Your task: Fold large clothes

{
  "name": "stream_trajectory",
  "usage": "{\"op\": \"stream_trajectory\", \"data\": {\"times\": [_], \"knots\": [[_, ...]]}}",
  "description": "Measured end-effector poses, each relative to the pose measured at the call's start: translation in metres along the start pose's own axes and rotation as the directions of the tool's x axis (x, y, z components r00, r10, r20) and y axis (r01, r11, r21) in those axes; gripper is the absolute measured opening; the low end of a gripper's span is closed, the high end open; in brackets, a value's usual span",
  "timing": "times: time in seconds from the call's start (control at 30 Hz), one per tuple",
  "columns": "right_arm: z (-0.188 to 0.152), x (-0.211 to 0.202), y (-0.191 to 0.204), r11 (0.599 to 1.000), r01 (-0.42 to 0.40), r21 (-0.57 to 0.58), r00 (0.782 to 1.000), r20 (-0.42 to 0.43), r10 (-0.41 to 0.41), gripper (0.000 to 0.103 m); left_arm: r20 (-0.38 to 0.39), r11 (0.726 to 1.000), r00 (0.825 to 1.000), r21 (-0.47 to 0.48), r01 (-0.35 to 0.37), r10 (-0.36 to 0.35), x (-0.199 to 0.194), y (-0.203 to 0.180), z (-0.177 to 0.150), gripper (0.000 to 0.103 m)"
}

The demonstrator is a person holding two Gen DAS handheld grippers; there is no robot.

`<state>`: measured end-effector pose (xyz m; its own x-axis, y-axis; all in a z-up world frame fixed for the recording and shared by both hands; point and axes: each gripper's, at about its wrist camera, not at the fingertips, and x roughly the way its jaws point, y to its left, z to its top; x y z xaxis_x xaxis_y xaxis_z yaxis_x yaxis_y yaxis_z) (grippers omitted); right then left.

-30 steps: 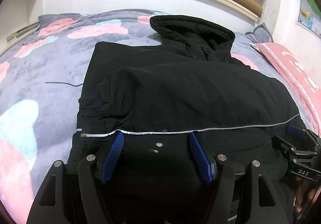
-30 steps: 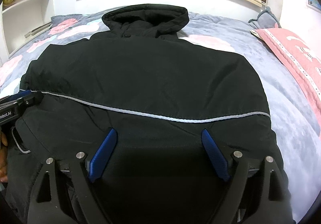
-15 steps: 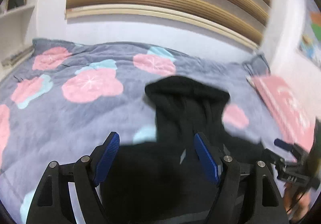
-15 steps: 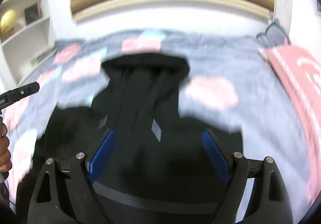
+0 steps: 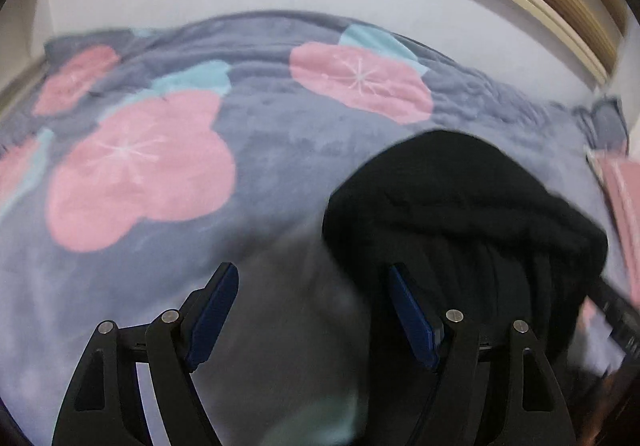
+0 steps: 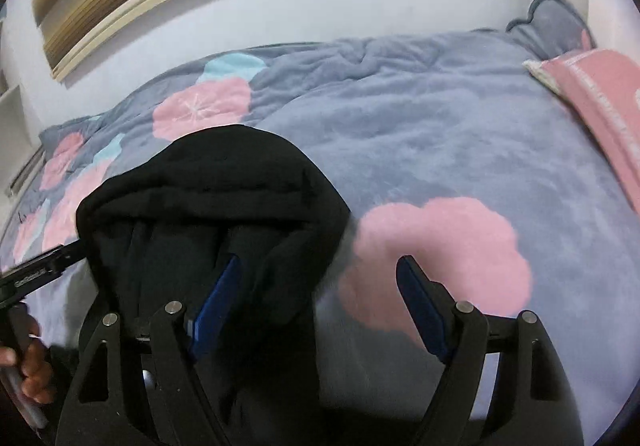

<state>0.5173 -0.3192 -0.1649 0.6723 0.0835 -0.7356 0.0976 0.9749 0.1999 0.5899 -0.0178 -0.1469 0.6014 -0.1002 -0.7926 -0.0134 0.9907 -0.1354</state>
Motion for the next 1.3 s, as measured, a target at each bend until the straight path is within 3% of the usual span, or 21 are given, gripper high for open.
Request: {"op": "stream_trajectory", "data": {"times": [0.07,0.1,0.13,0.17,0.2,0.23,0.3,0.33,0.37,0.43,0.47,0.5,0.53,0.57,0.63,0.87,0.93,1.03,1.13,1.23,1.3], "knots": [[0.004,0.015,0.001,1.000,-0.029,0.004,0.999,-0.015,0.029,0.078,0.029,0.997,0.998,-0.049,0.060,-0.059,0.015,0.005,0.005,0.077],[0.006,0.024,0.004,0.999,-0.054,-0.005,0.998,-0.025,0.054,0.052,0.032,0.996,0.998,-0.064,0.065,-0.063,0.021,0.007,0.004,0.072],[0.005,0.035,0.005,0.998,-0.050,-0.029,0.998,-0.042,0.048,0.022,0.029,0.995,0.997,-0.073,0.069,-0.067,0.027,0.010,0.001,0.049],[0.003,0.040,0.002,0.999,-0.029,-0.038,0.999,-0.036,0.027,0.020,0.028,0.989,0.994,-0.093,0.112,-0.110,0.032,0.016,-0.004,0.031],[-0.001,0.043,-0.005,1.000,0.001,-0.025,1.000,-0.007,-0.002,0.015,0.040,0.980,0.988,-0.133,0.151,-0.146,0.032,0.025,-0.009,0.031],[-0.004,0.044,-0.015,1.000,0.016,0.013,1.000,0.012,-0.016,0.015,0.097,0.961,0.982,-0.213,0.178,-0.160,0.024,0.042,-0.016,0.031],[-0.010,0.033,-0.042,0.987,-0.066,0.148,0.995,0.085,0.054,0.015,0.218,0.929,0.958,-0.279,0.244,-0.186,-0.005,0.058,-0.025,0.031],[-0.012,0.020,-0.046,0.983,-0.099,0.154,0.987,0.140,0.077,0.015,0.258,0.934,0.949,-0.258,0.248,-0.181,-0.020,0.056,-0.028,0.032],[-0.012,0.011,-0.040,0.989,-0.081,0.123,0.984,0.170,0.059,0.015,0.280,0.963,0.953,-0.206,0.176,-0.114,-0.034,0.044,-0.029,0.033],[-0.013,0.004,-0.026,0.998,-0.021,0.054,0.982,0.188,0.010,0.015,0.240,0.988,0.970,-0.137,0.065,-0.031,-0.037,0.027,-0.029,0.033],[-0.013,0.007,-0.027,0.999,-0.012,0.052,0.985,0.175,0.002,0.015,0.205,0.988,0.979,-0.146,0.051,-0.020,-0.029,0.030,-0.029,0.034],[-0.014,0.015,-0.031,0.998,-0.014,0.065,0.990,0.144,0.005,0.015,0.138,0.983,0.990,-0.176,0.054,-0.030,-0.014,0.037,-0.031,0.037],[-0.015,0.031,-0.042,0.995,-0.027,0.099,0.997,0.075,0.020,0.015,0.022,0.973,0.998,-0.219,0.067,-0.064,0.013,0.048,-0.033,0.050],[-0.017,0.048,-0.050,0.991,-0.047,0.125,0.999,0.003,0.047,0.017,-0.062,0.961,0.991,-0.258,0.095,-0.115,0.035,0.058,-0.036,0.054],[-0.021,0.069,-0.059,0.982,-0.084,0.169,0.993,-0.073,0.098,0.020,-0.029,0.948,0.987,-0.284,0.145,-0.160,0.036,0.066,-0.037,0.056],[-0.021,0.060,-0.056,0.988,-0.064,0.141,0.997,-0.024,0.068,0.033,0.023,0.973,0.993,-0.200,0.118,-0.116,0.015,0.049,-0.038,0.059],[-0.023,0.053,-0.054,0.989,-0.062,0.136,0.997,-0.037,0.068,0.050,0.015,0.971,0.987,-0.178,0.160,-0.160,0.000,0.044,-0.039,0.059],[-0.017,0.033,-0.059,0.984,-0.118,0.133,0.990,-0.066,0.128,0.051,0.026,0.961,0.966,-0.098,0.258,-0.257,-0.033,0.039,-0.029,0.059],[-0.013,0.005,-0.061,0.978,-0.174,0.113,0.981,-0.064,0.182,0.051,0.069,0.956,0.954,-0.004,0.293,-0.292,-0.072,0.029,-0.021,0.066],[-0.002,-0.019,-0.056,0.974,-0.212,0.085,0.976,-0.037,0.216,0.062,0.156,0.965,0.953,0.073,0.252,-0.261,-0.101,0.013,-0.004,0.081],[0.010,-0.026,-0.047,0.980,-0.192,0.052,0.981,-0.011,0.192,0.066,0.155,0.973,0.963,0.098,0.208,-0.221,-0.096,0.001,0.008,0.080]]}}
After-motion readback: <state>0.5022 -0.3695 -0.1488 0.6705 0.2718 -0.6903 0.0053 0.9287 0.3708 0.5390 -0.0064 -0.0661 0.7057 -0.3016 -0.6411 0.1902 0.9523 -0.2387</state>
